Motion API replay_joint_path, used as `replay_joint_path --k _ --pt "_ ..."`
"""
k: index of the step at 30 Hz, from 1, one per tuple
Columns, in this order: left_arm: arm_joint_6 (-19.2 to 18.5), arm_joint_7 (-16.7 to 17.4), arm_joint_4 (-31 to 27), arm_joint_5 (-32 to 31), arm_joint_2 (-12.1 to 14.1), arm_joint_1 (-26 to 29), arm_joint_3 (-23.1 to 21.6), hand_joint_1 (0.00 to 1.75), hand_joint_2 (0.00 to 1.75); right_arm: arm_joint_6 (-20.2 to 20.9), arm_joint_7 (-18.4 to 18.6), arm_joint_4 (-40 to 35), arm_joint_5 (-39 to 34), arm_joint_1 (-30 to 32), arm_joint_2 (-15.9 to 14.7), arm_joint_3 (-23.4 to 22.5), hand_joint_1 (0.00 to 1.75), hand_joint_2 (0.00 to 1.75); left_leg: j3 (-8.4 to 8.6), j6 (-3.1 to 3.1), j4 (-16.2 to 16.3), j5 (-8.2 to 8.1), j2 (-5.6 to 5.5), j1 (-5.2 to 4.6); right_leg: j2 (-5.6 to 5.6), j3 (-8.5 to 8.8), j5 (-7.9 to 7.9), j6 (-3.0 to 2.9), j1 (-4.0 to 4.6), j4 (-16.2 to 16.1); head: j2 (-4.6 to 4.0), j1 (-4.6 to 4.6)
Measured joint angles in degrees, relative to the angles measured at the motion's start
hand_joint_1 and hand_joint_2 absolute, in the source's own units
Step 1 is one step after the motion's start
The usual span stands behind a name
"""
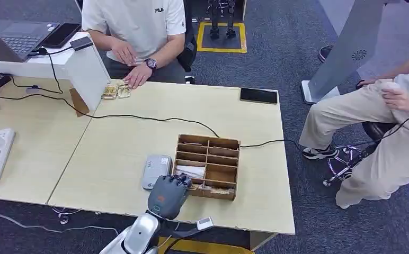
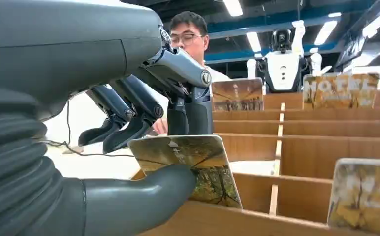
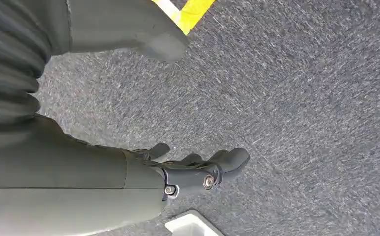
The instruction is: Pass the card to the sensor for recognition and then transmit it.
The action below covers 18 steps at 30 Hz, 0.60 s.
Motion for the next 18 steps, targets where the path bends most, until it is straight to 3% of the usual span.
replay_joint_path --k 5,11,13,18 --pt "4.02 -3.81 -1.42 6.76 -1.07 1.05 1.84 1.75 1.75 -0.77 -0.24 0.55 -0.09 -0.07 -0.04 0.0 0.0 1.75 0.0 0.0 0.0 0.0 0.0 0.0 0.0 0.0 0.0 0.0 0.0 0.0 0.0 0.0" --pt "4.76 -10.89 -8.55 20.27 -3.85 1.05 6.76 1.75 1.75 -2.32 -0.63 1.07 -0.85 -0.22 -0.04 0.0 0.0 1.75 0.01 0.01 0.01 0.01 -0.01 -0.01 -0.02 0.0 0.02 0.01 0.0 0.0 0.0 0.02" --pt "4.44 -11.54 -10.57 23.93 -4.48 0.01 7.93 1.75 1.75 -2.51 -0.72 1.2 -0.85 -0.26 -0.04 0.0 0.0 1.75 0.01 0.01 0.02 0.02 -0.02 -0.01 -0.02 0.01 0.02 0.01 0.0 0.0 0.0 0.02" --pt "3.04 -11.69 -12.98 26.09 -5.18 -3.53 9.72 1.75 1.75 -2.8 -0.94 1.31 -0.85 -0.46 -0.04 0.0 0.0 1.75 0.02 0.01 0.02 0.03 -0.01 0.0 -0.02 0.01 0.04 0.0 0.0 0.0 0.0 0.02"
